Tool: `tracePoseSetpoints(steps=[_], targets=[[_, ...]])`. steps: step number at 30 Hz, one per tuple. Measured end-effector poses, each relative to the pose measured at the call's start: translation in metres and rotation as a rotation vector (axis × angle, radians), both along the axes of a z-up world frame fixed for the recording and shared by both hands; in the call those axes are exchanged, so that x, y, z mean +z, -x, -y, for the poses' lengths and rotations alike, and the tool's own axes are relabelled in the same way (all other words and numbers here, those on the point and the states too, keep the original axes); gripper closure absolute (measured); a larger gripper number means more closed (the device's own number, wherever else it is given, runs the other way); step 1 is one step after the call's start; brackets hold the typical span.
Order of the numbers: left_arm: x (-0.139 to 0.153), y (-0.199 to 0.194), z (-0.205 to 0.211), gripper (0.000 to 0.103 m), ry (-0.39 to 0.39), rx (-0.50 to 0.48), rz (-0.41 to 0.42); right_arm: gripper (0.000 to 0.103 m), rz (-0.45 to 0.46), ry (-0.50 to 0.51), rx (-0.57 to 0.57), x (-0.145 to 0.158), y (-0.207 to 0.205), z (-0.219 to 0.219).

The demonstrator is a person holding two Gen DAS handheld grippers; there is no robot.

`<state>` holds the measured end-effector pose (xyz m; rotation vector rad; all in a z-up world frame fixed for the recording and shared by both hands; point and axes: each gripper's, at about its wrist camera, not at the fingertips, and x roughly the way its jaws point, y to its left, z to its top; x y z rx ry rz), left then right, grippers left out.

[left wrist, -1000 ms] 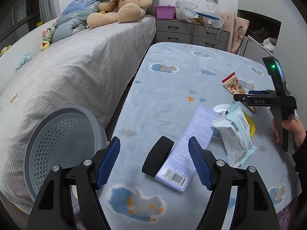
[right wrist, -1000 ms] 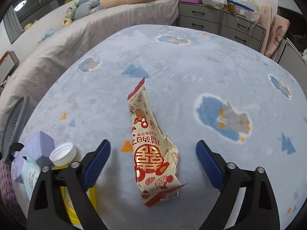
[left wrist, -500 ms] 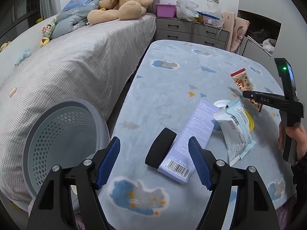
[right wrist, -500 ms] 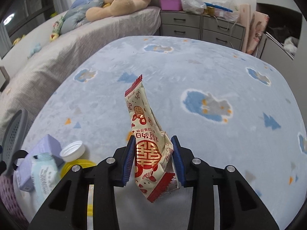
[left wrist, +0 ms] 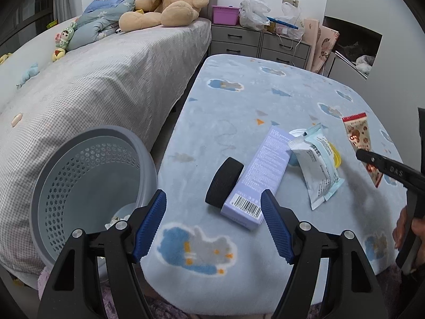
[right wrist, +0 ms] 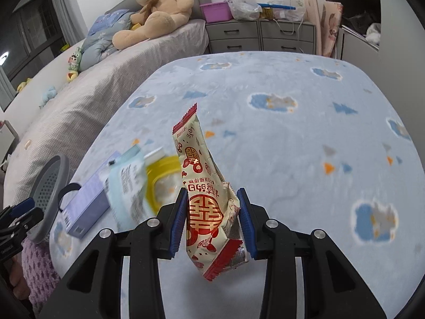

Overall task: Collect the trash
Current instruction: 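Grasp the lavender box with the left gripper while the right gripper holds the snack wrapper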

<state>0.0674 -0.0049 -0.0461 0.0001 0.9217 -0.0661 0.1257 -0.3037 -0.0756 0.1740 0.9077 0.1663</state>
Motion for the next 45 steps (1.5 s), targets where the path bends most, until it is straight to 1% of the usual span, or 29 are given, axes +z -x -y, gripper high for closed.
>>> tracePoseSetpoints(steps=[8,10,14,21,26,32,35,45], targets=[[-0.009,0.005,0.001,0.033,-0.006,-0.024,-0.029,0.066,-0.012,-0.030,-0.027,-0.008,0.042,-0.008],[-0.011,0.003,0.006,0.033,-0.012,-0.041,-0.029,0.066,-0.014,-0.042,-0.034,-0.009,0.048,-0.008],[-0.018,-0.006,0.017,0.033,-0.003,-0.083,-0.047,0.066,-0.009,-0.035,-0.049,-0.013,0.056,-0.005],[-0.037,-0.020,0.029,0.033,-0.010,-0.112,-0.080,0.066,-0.004,-0.053,-0.063,-0.018,0.059,0.003],[-0.045,-0.022,0.029,0.033,0.041,-0.151,-0.099,0.066,-0.004,-0.067,-0.064,-0.022,0.057,0.005],[-0.046,-0.026,0.026,0.033,0.050,-0.145,-0.096,0.066,-0.002,-0.084,-0.068,-0.024,0.056,0.008],[-0.049,-0.028,0.028,0.033,0.036,-0.153,-0.108,0.066,-0.003,-0.091,-0.067,-0.024,0.056,0.008],[-0.058,-0.021,0.036,0.033,0.080,-0.202,-0.153,0.066,0.001,-0.103,-0.067,-0.024,0.057,0.010]])
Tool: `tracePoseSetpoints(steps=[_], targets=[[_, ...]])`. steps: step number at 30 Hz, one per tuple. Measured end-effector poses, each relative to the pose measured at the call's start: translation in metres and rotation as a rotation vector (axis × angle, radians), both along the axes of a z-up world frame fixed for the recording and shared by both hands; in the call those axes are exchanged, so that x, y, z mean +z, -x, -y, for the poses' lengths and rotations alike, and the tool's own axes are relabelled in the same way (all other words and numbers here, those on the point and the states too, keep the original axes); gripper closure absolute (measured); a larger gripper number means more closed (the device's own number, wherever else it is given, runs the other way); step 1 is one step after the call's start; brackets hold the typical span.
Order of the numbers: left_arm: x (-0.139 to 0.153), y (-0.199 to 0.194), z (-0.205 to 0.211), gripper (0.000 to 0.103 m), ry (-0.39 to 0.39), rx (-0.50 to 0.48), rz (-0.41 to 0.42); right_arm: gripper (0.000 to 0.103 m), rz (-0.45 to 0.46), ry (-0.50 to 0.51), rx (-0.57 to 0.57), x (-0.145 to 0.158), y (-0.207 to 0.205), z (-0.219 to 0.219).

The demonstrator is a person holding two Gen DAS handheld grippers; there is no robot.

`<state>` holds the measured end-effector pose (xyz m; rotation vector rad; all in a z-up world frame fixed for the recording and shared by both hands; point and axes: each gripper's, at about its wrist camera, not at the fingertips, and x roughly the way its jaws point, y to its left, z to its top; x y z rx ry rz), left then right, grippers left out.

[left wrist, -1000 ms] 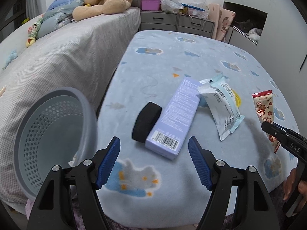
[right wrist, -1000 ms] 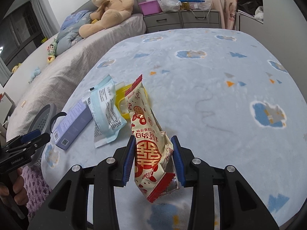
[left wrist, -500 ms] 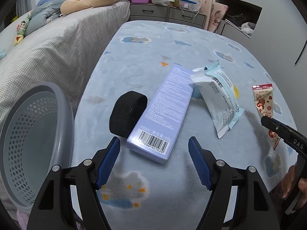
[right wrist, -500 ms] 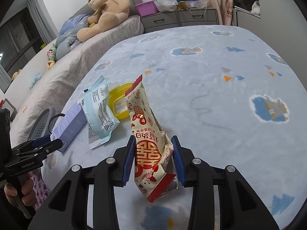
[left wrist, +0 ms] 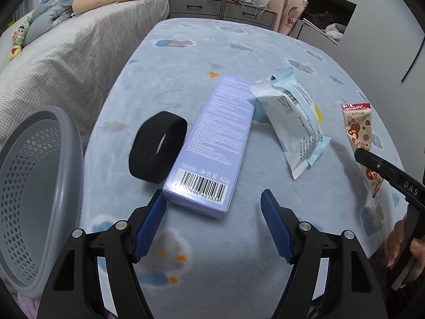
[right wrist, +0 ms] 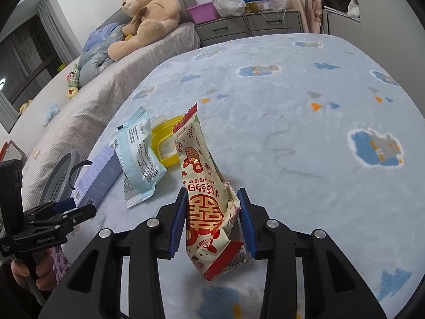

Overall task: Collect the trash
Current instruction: 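Grasp the lavender box with the left gripper while the right gripper holds the snack wrapper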

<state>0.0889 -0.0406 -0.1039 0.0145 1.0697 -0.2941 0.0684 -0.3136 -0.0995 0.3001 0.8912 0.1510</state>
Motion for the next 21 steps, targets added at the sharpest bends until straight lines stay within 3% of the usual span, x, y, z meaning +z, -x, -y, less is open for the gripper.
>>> tracePoseSetpoints(steps=[5,21], targets=[[0.002,0.008,0.006,0.033,0.019,-0.020,-0.010,0.066,0.002,-0.005,-0.001,0.000,0.000,0.000],[0.007,-0.032,0.035,0.033,-0.094,-0.026,0.024,0.066,0.014,-0.015,-0.006,0.003,0.002,0.002]])
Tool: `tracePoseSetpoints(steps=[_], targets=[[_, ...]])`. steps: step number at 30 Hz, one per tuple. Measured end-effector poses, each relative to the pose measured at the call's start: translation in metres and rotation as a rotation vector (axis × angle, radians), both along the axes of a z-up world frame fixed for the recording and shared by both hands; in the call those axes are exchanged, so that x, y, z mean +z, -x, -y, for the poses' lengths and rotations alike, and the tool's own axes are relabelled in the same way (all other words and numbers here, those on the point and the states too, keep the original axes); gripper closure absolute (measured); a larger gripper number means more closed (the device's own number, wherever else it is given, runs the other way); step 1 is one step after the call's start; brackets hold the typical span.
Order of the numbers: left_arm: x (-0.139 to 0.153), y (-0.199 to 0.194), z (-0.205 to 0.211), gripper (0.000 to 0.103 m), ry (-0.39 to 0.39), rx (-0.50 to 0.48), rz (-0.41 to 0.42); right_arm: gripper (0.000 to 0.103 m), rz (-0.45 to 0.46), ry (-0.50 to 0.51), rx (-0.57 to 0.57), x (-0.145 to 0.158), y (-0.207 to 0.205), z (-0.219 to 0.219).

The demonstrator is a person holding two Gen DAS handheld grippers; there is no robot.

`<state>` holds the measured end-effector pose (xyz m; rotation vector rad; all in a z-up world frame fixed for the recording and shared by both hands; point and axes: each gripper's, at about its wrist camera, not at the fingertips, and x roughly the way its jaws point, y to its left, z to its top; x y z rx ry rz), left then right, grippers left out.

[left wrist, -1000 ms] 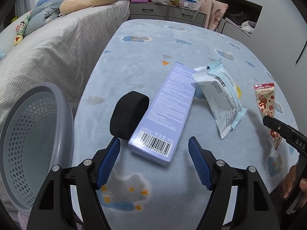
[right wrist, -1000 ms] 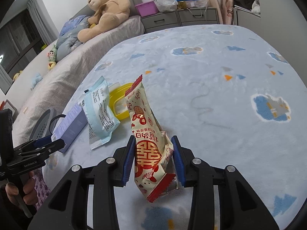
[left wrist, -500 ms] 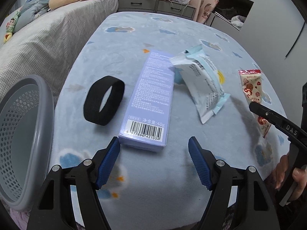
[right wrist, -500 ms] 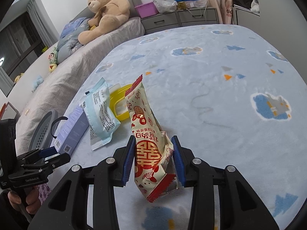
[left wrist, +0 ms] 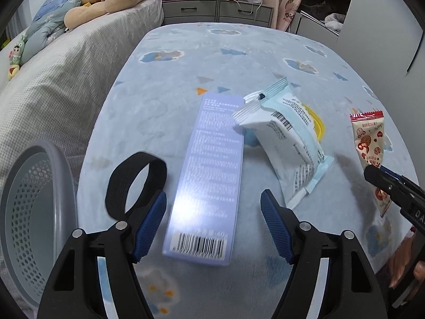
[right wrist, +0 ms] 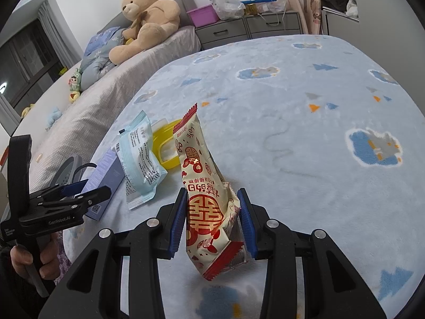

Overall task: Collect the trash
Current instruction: 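Grasp the lavender box with the left gripper while the right gripper holds the snack wrapper, then carry the lavender box and snack wrapper over the grey basket with both grippers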

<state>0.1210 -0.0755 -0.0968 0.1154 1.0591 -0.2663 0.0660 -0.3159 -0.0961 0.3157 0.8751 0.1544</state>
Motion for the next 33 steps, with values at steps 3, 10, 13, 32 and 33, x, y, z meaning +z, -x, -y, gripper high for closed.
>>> tracePoseSetpoints(steps=[3,10,13,32,33], targets=[[-0.004,-0.008,0.007,0.033,-0.019,-0.004,-0.003,0.066,0.003,-0.003,-0.002,0.001,0.001,0.000],[-0.013,-0.022,0.015,0.039,-0.043,0.001,-0.015,0.066,0.003,-0.003,-0.002,0.001,0.001,0.001],[-0.016,-0.023,0.015,0.053,-0.052,0.012,-0.018,0.066,0.003,-0.004,-0.002,0.001,0.001,0.001],[0.010,0.048,-0.016,0.060,0.035,0.044,-0.006,0.066,0.007,0.007,-0.008,0.007,0.008,-0.005],[0.014,0.053,-0.020,0.060,0.040,0.046,0.003,0.066,0.006,0.005,-0.010,0.007,0.009,-0.006]])
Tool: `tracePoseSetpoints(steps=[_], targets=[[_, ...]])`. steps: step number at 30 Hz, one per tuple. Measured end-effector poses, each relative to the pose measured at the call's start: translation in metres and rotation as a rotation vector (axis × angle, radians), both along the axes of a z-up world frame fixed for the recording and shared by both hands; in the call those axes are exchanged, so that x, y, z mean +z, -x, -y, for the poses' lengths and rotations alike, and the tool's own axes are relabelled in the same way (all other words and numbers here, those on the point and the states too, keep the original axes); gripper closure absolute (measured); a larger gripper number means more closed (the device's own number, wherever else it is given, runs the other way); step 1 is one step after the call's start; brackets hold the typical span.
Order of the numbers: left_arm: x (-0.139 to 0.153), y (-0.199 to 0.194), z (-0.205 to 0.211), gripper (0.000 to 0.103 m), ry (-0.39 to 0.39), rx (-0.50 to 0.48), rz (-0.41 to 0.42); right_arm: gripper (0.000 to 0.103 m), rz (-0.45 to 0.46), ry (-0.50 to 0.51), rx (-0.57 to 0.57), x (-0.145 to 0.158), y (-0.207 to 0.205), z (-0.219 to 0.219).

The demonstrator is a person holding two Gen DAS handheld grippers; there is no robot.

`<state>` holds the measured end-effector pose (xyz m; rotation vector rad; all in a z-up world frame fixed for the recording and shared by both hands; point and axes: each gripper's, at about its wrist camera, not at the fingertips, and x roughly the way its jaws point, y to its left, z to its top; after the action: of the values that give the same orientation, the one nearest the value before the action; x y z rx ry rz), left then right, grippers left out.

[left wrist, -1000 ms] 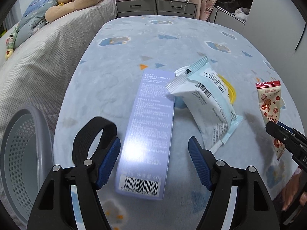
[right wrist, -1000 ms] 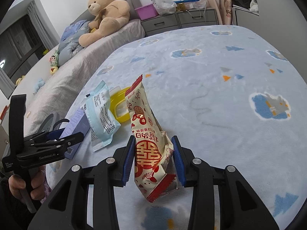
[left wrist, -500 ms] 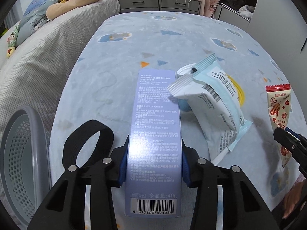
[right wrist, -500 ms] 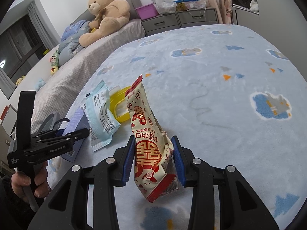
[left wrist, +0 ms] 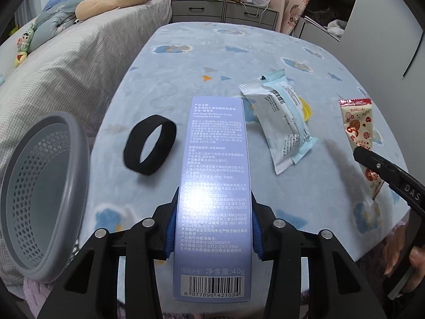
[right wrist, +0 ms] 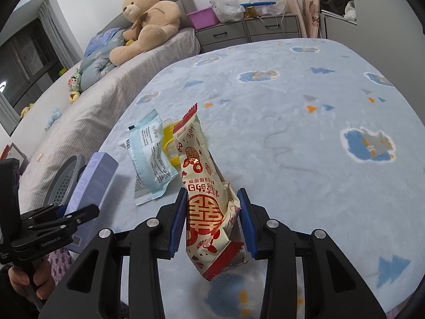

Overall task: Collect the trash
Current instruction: 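Carry the lavender box and snack wrapper over the grey basket with both grippers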

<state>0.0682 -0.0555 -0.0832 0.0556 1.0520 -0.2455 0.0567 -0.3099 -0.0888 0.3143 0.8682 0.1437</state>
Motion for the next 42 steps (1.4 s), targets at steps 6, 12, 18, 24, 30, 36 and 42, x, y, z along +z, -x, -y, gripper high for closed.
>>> tracePoseSetpoints(steps=[6,12,18,24,30,36,42], targets=[[0.027,0.022,-0.027,0.060,0.042,0.026,0.069,0.066,-0.002,-0.003,0.010,0.009,0.009,-0.017],[0.050,0.032,-0.072,0.060,0.046,0.102,0.149,0.066,0.030,0.002,0.071,0.030,0.010,-0.053],[0.059,0.032,-0.130,0.060,0.028,0.215,0.190,0.066,0.057,0.015,0.181,0.045,-0.001,-0.110],[0.052,0.033,-0.182,0.060,0.012,0.305,0.187,0.065,0.057,0.015,0.306,0.049,-0.019,-0.177],[0.042,0.030,-0.221,0.060,0.006,0.367,0.165,0.065,0.041,-0.001,0.416,0.047,-0.037,-0.243],[0.035,0.029,-0.252,0.060,0.000,0.404,0.156,0.065,0.025,0.005,0.499,0.043,-0.050,-0.295],[0.029,0.026,-0.272,0.060,0.001,0.431,0.145,0.064,0.012,0.011,0.553,0.040,-0.059,-0.335]])
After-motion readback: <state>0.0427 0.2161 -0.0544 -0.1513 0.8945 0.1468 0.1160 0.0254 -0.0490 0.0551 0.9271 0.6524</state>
